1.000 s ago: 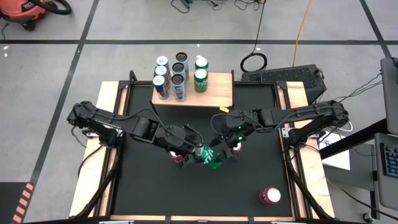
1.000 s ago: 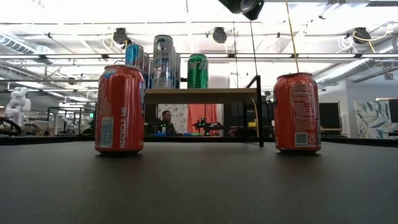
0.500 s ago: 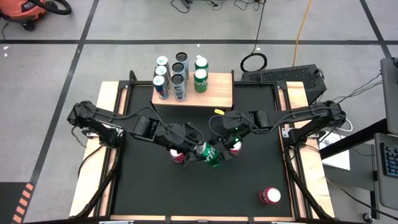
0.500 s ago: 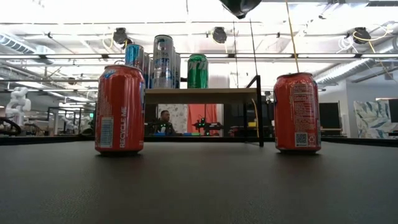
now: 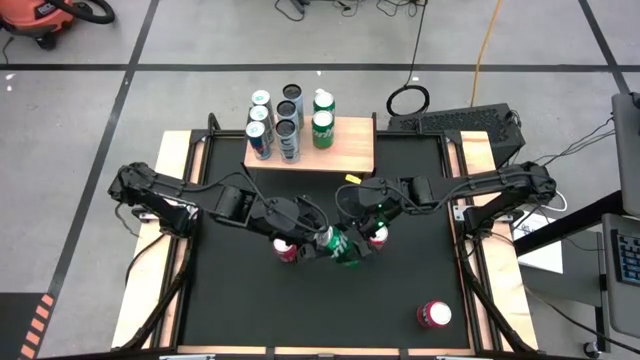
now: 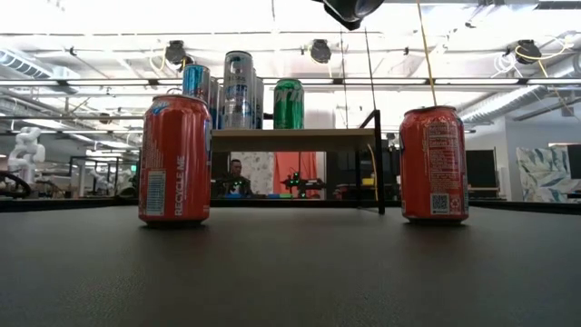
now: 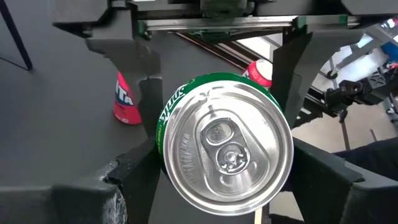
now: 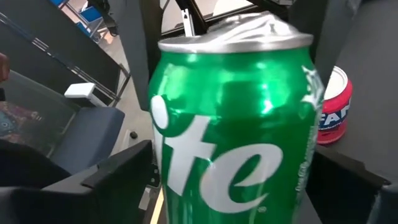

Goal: Place canned beverage on shelf
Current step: Put the green soda can on the shelf

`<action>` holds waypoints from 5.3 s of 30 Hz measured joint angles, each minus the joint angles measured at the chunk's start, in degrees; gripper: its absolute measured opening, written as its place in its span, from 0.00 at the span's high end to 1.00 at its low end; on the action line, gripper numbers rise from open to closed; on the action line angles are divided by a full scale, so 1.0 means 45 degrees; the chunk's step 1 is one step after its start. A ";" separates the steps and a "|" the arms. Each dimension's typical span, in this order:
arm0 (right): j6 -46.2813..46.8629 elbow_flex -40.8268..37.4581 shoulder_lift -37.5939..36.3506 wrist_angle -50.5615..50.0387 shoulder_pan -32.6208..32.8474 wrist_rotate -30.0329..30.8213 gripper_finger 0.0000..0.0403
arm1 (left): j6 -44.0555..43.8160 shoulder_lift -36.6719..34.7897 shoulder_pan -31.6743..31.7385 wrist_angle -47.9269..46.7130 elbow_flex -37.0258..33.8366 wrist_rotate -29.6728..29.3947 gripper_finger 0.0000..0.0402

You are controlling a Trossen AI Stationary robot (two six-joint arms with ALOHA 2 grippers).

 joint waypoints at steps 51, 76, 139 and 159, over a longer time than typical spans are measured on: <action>-0.0598 -0.0010 -0.2883 -0.0584 -0.1460 0.0608 0.30 | 0.0291 -0.2859 -0.0189 -0.1654 0.0015 -0.5130 0.03; -0.2273 0.0015 -0.4942 0.0821 -0.3086 0.3132 0.30 | -0.0680 -0.2919 -0.0155 -0.2484 -0.0005 -0.5978 0.03; -0.3108 -0.0010 0.0604 0.5678 -0.4455 0.2155 0.30 | -0.1724 -0.3601 -0.1103 -0.6193 -0.0010 -0.5175 0.03; -0.2015 0.0000 0.0756 0.4452 -0.5615 -0.1113 0.30 | -0.1700 -0.3672 -0.1098 -0.6572 -0.0010 -0.5758 0.03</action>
